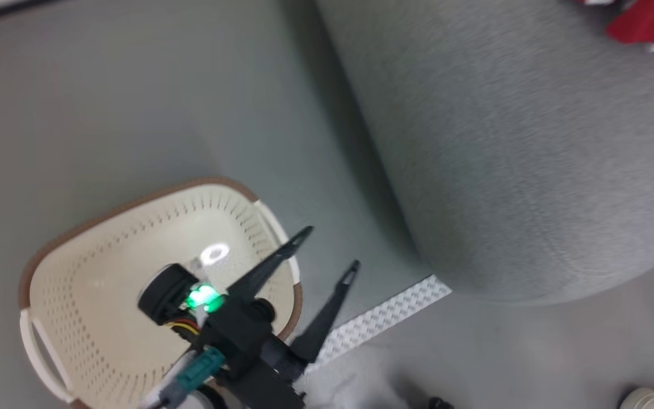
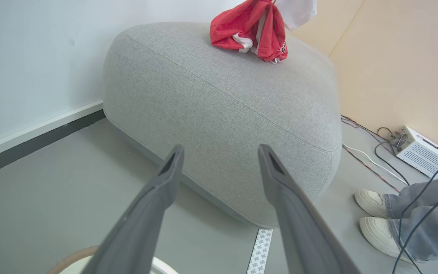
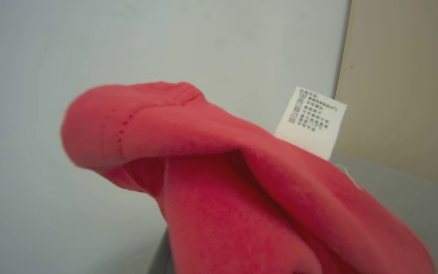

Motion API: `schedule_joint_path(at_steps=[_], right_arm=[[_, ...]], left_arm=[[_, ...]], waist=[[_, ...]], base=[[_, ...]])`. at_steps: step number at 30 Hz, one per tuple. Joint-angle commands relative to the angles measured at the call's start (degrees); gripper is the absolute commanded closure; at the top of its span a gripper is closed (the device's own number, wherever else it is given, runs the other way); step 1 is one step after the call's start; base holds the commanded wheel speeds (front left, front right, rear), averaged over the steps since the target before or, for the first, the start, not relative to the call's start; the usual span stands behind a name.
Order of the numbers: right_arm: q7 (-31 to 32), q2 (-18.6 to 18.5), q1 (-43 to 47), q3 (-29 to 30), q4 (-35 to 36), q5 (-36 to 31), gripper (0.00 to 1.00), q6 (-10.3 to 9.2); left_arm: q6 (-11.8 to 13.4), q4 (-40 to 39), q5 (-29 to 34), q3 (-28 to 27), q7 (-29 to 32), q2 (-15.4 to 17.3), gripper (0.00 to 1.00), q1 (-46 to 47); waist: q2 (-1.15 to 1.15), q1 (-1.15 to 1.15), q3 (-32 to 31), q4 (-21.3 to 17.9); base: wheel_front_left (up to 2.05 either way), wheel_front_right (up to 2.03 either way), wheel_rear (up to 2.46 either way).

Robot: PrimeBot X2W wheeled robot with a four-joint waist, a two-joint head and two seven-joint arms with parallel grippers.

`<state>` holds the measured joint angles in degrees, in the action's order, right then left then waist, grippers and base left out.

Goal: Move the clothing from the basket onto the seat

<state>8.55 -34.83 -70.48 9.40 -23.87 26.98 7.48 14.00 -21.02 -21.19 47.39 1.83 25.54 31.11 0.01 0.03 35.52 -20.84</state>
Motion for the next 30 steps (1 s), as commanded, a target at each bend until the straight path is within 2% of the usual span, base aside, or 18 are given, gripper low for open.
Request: schedule_joint_path(at_steps=[1, 7, 11, 12, 13, 22, 30], right_arm=[[-0.4, -0.2, -0.5, 0.2, -1.0, 0.2, 1.0, 0.04], [-3.7, 1.6, 2.2, 2.3, -10.1, -0.4, 1.0, 0.04], [-5.1, 3.2, 4.1, 1.6, -14.9, -2.3, 1.0, 0.04], [-5.4, 3.3, 4.5, 1.3, -15.8, -3.1, 0.69, 0.04], [-5.5, 3.5, 4.9, 1.1, -16.9, -3.5, 0.0, 0.04], [-9.1, 2.7, 8.5, -5.7, -17.7, -8.2, 0.0, 0.04], [-7.7, 2.2, 19.2, -9.3, -13.0, -9.0, 0.0, 0.03]], left_arm=[[-0.2, -0.5, 0.9, 0.5, 0.2, 0.0, 0.0, 0.9], [0.1, -3.2, 2.4, 1.4, 1.4, -1.1, 0.0, 2.7], [-0.4, -2.9, 2.7, 1.3, 1.5, -0.4, 0.0, 3.2], [-0.2, -2.7, 2.4, 1.1, 1.3, -0.4, 0.0, 3.1], [-0.2, -2.5, 2.1, 0.9, 1.1, -0.3, 0.0, 3.0], [-0.7, 1.0, -1.2, -0.3, -2.7, -1.3, 0.0, 1.0], [-1.1, 8.0, -6.1, -1.6, -9.7, -3.6, 0.0, -3.7]], waist=[[-0.01, -0.03, 7.6, 5.4], [-0.01, -0.03, 9.6, 6.6], [-0.01, -0.03, 10.4, 6.7], [-0.01, -0.03, 10.4, 6.6], [-0.01, -0.03, 10.3, 6.6], [-0.01, -0.03, 4.7, 7.5], [-0.01, -0.03, -7.5, 9.4]], base=[[0.0, 0.0, 0.0], [0.0, 0.0, 0.0], [0.0, 0.0, 0.0], [0.0, 0.0, 0.0], [0.0, 0.0, 0.0], [0.0, 0.0, 0.0], [0.0, 0.0, 0.0]])
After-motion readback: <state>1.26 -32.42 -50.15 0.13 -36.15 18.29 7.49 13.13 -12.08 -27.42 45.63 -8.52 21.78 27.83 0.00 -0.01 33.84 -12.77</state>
